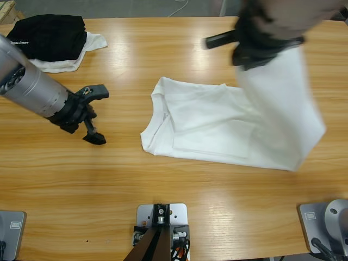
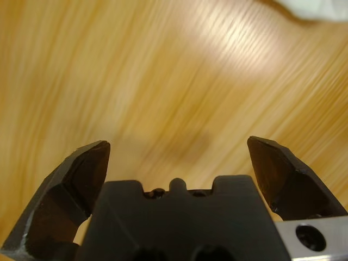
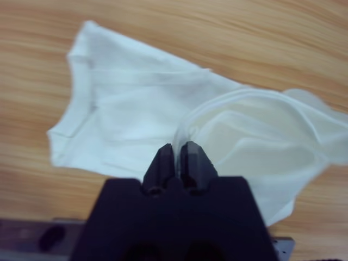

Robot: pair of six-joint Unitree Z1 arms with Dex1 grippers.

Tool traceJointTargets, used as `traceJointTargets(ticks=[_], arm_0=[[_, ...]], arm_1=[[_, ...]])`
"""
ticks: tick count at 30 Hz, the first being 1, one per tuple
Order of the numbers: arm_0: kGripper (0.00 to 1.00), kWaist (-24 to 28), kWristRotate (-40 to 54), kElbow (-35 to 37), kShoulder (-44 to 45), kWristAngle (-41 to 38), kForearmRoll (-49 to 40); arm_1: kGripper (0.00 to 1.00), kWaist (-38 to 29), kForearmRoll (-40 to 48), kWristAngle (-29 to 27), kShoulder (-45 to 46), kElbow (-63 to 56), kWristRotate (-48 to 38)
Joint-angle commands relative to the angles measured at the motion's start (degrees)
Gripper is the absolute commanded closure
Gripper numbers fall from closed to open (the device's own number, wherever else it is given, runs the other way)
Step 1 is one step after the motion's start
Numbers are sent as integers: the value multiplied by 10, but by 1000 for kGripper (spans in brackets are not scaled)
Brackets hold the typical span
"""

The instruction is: Fold clothes

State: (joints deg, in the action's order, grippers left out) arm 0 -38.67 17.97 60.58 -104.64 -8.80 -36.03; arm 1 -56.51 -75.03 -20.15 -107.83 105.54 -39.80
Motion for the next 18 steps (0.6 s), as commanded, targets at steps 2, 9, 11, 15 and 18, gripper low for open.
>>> traceJointTargets(ticks=[2, 9, 11, 15, 18], arm_0=[[0, 9, -16, -87, 57, 4, 44], [0, 9, -36, -109, 82, 4, 65], [0, 9, -37, -115, 81, 3, 71], [0, 9, -38, -119, 74, 1, 81], [0, 9, -42, -118, 73, 1, 91]], arm_1=[[1000, -14, -32, 53, -197, 196, 9], [1000, -14, -89, 89, -305, 342, 12], [966, -14, -91, 105, -313, 343, 9], [13, -15, -95, 123, -313, 349, 13], [0, -21, -93, 118, -281, 371, 46]])
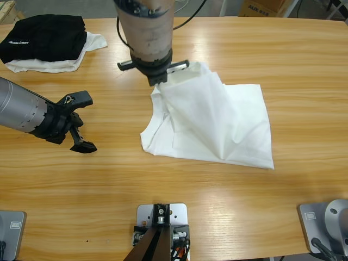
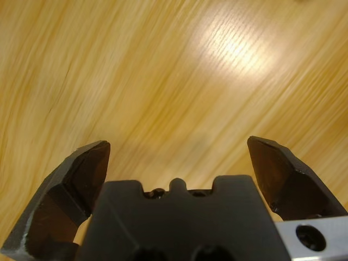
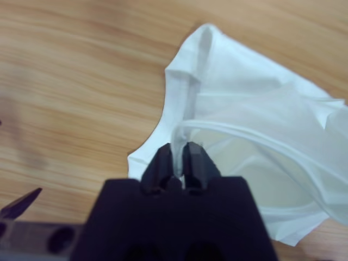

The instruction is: Fold clothes

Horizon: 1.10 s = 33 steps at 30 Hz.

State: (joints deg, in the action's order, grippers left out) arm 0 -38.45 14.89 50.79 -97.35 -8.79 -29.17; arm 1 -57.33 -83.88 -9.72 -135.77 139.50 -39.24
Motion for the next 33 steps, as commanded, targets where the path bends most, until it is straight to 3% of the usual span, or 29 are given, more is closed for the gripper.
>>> traceJointTargets(ticks=[1, 6, 11, 13, 16, 19, 22, 26, 30, 33], arm_0=[[0, 7, -15, -20, -2, 1, 27], [0, 6, -34, -15, -8, -6, 47], [4, -5, -112, 17, 0, -38, 48], [9, -7, -176, 35, -2, -59, 54], [17, -7, -252, 49, -18, -46, 99], [5, -10, -267, 89, -65, -36, 136], [0, -31, -90, 145, -115, -36, 142], [0, -36, 46, 193, -160, -64, 128], [0, -39, 214, 199, -173, -67, 72], [0, -41, 274, 189, -173, -54, 64]], arm_1=[[0, -15, -4, 16, 12, 48, 60], [0, -16, -13, 38, 102, 80, 85], [15, 13, -27, 2, 234, -28, 81], [22, 42, 5, 23, 307, -120, 88], [98, 105, 143, 77, 439, -363, 112], [193, 153, 230, 110, 543, -538, 147], [230, 158, 286, 121, 594, -654, 174], [230, 159, 342, 136, 621, -765, 170], [230, 193, 370, 160, 634, -805, 167], [230, 218, 384, 178, 629, -823, 171]])
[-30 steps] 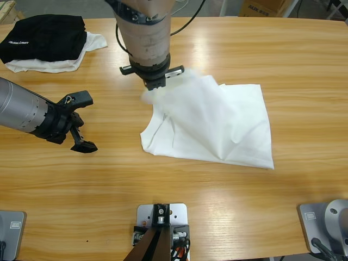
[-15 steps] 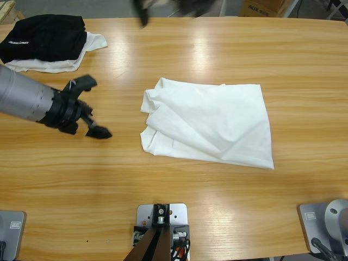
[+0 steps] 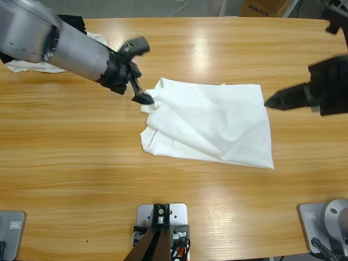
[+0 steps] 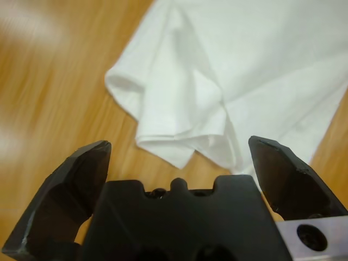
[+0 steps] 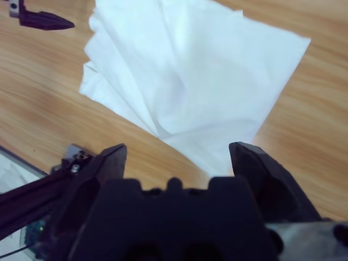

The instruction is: Fold clothes

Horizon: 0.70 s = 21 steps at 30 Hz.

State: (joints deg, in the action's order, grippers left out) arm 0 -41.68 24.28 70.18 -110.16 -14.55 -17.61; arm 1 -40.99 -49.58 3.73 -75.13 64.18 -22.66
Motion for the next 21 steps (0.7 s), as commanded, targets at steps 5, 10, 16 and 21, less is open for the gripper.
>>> traceJointTargets(ticks=[5, 10, 16, 21], arm_0=[[0, -9, 213, -2, -69, 39, -15], [0, -9, 225, 20, -96, 61, 18], [0, -9, 224, 35, -110, 60, 37], [311, -9, 224, 43, -114, 58, 39]], arm_1=[[230, 68, 56, 61, 17, -101, 5], [230, 68, 59, 66, 21, -130, 5], [231, 68, 89, 83, 1, -149, 4], [236, 68, 118, 98, -24, -162, 4]])
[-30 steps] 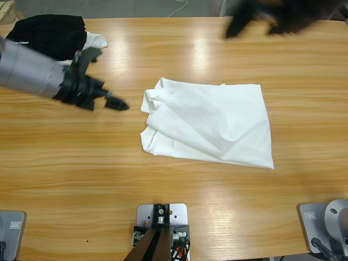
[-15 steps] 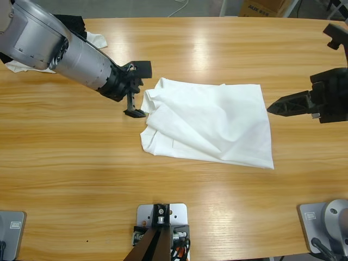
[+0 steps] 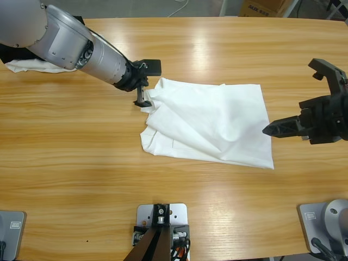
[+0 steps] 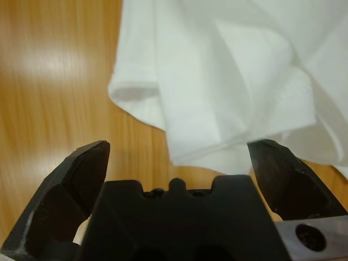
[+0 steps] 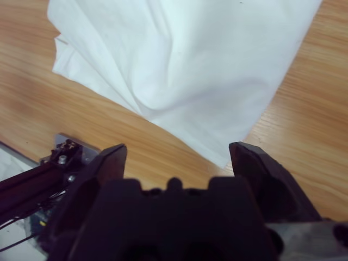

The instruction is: Fold clothes

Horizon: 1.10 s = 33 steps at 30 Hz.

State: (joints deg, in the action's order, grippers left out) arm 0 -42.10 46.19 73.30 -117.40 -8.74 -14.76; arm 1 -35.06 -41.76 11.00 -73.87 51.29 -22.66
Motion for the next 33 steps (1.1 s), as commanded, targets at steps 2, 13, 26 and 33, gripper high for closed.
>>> traceJointTargets(ticks=[2, 13, 26, 33], arm_0=[[386, 0, -2, 13, -42, 3, 20], [250, 11, -271, 70, -77, 60, 47], [276, 22, -617, 104, -98, 159, -58], [275, 31, -777, 119, -63, 242, -188]], arm_1=[[254, 9, 52, 34, -42, -41, 4], [264, 9, 60, 39, -38, -43, 1], [266, 9, 78, 41, -46, -63, -3], [263, 9, 86, 44, -37, -62, -10]])
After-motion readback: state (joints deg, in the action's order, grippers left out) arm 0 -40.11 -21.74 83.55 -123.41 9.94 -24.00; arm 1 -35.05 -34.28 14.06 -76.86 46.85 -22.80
